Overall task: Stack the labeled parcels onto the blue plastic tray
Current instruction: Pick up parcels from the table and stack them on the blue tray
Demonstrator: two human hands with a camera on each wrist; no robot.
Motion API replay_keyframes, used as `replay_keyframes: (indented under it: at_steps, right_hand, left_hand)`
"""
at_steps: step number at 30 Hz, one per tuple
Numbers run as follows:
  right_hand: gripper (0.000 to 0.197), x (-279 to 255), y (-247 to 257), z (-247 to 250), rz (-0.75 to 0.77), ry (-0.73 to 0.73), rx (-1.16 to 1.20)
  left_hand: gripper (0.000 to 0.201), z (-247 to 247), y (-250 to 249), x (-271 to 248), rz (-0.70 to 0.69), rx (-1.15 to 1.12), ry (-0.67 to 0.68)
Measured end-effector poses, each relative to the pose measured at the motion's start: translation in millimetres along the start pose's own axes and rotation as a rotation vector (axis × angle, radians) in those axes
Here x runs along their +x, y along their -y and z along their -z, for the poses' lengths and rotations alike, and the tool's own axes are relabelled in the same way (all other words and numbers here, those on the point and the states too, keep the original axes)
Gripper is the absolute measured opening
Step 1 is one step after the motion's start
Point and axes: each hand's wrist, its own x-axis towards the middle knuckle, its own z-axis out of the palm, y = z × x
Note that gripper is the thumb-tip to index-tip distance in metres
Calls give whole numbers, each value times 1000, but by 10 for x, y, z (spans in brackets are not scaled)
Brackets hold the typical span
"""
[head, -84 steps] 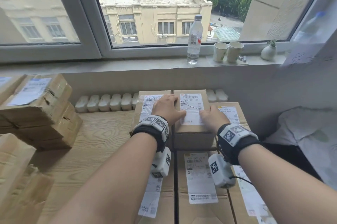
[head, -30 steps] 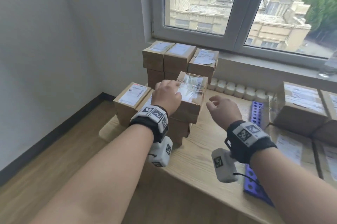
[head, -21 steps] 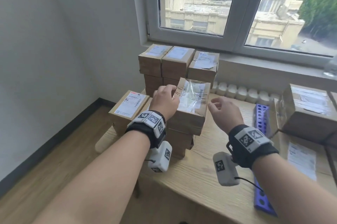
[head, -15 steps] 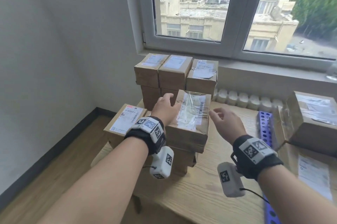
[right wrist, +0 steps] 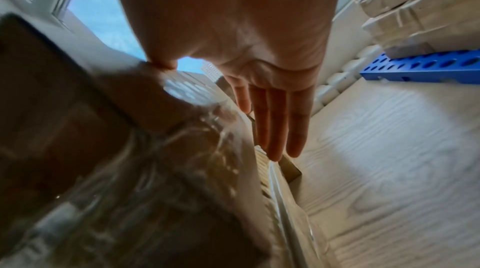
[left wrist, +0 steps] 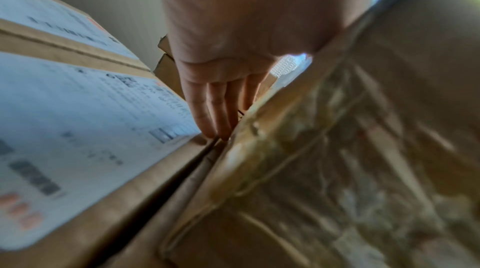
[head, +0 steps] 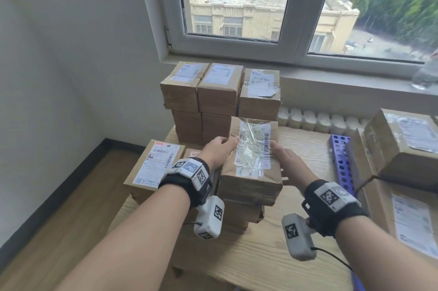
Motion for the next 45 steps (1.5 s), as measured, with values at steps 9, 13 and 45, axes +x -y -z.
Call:
replay_keyframes:
  at_steps: [9, 13, 45]
  right_hand:
    - [48, -30, -16, -124, -52, -32, 181]
    - [50, -109, -20, -151, -59, -72, 217]
    - [44, -1435, -546, 721, 91, -537, 413]
  left_hand:
    - [69, 22, 45, 33, -28, -47, 34]
    - [74, 38, 66, -4, -67, -55, 61]
    - [51, -1097, -493, -784, -302, -193, 461]
